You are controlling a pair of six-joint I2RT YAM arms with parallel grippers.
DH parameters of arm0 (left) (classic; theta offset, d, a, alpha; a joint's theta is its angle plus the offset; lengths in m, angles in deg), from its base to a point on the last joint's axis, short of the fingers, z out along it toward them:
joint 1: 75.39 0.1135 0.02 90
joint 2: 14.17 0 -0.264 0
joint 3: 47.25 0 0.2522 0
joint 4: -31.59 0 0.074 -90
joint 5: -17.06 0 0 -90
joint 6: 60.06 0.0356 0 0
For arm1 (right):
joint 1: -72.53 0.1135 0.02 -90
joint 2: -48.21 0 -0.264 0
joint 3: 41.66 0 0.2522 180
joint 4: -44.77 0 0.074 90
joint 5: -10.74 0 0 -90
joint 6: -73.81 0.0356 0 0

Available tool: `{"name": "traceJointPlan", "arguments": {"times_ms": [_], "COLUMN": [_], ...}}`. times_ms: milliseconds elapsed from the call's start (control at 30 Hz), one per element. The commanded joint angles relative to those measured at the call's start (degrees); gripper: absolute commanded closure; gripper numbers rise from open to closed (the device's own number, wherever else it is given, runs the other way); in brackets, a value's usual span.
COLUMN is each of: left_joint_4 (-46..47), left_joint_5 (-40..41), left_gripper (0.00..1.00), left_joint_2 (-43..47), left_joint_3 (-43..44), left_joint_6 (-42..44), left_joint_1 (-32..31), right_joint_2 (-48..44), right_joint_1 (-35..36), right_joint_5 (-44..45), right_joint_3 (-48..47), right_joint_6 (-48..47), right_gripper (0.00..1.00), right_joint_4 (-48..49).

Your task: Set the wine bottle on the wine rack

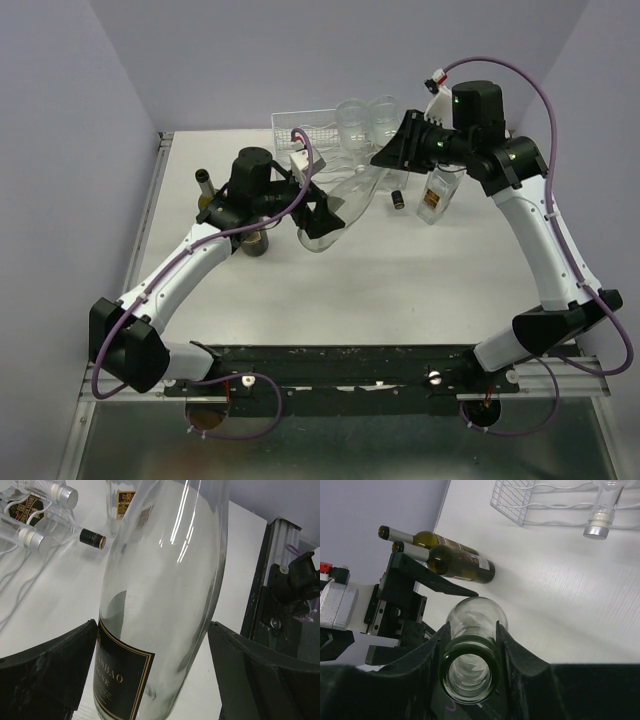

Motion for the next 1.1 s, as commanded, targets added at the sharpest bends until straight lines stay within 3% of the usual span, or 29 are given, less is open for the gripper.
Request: {"name": "traceJointPlan", "arguments": {"times_ms": [0, 533, 1067], "left_joint_4": [-4.26, -11.82, -15.52], "left_joint_5": [3.74, 7.0, 6.47], "left_gripper": [0.01, 0.01, 0.01], "left_joint_2": [0.0, -1.67, -4.48], "left_joint_3": [0.52, 2.8, 5.35], "left_joint_6": [3.42, 13.26, 15.46], "left_joint_1": [-0.38, -0.47, -0.65], "right_joint_2": [-1.81, -1.73, -2.25], "right_joint_1": [1.37, 1.45, 1.37], "right_joint_5": [-13.93, -27.81, -33.97], "right_joint_3": [-4.78, -3.91, -1.36], "right_joint_6": [7.96, 10.95, 14.91], "right_gripper": [0.99, 1.0, 0.99], "right_joint_4": [14.22, 19.49, 26.09]}}
